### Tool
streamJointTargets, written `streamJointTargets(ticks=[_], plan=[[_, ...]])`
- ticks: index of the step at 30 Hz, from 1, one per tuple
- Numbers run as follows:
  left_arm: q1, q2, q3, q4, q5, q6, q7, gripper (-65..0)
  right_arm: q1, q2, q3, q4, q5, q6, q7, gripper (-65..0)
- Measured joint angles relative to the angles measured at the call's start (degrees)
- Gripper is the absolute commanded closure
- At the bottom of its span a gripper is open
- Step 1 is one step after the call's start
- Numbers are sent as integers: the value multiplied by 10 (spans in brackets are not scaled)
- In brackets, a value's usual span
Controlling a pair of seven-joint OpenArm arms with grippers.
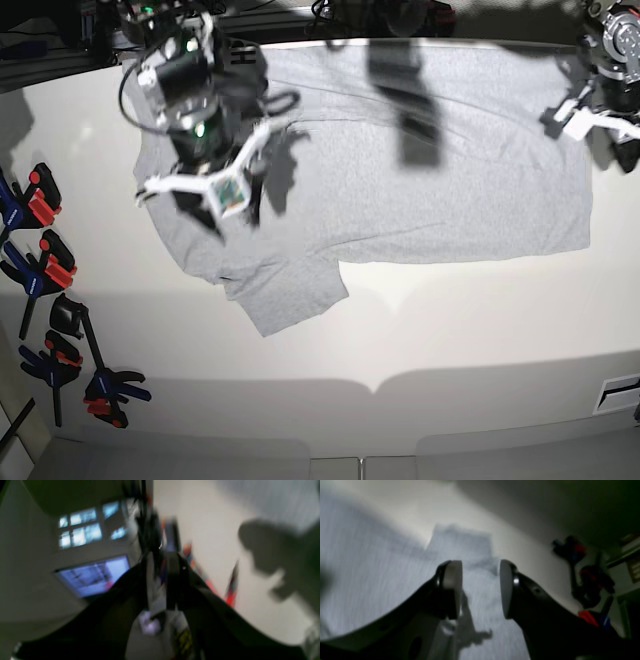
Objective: Fold the T-shirt properly
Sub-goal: 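Release the shirt and move both grippers over the shirt body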
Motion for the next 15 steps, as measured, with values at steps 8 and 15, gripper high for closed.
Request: streamJointTargets(ticks=[8,15], plan=[[-120,46,-1,37,-53,14,-2,-78,-2,-228,140,-16,68,13,-12,-231],[-142,61,-1,37,-77,58,-25,-78,-29,-212,176,-16,184,158,-14,-231]])
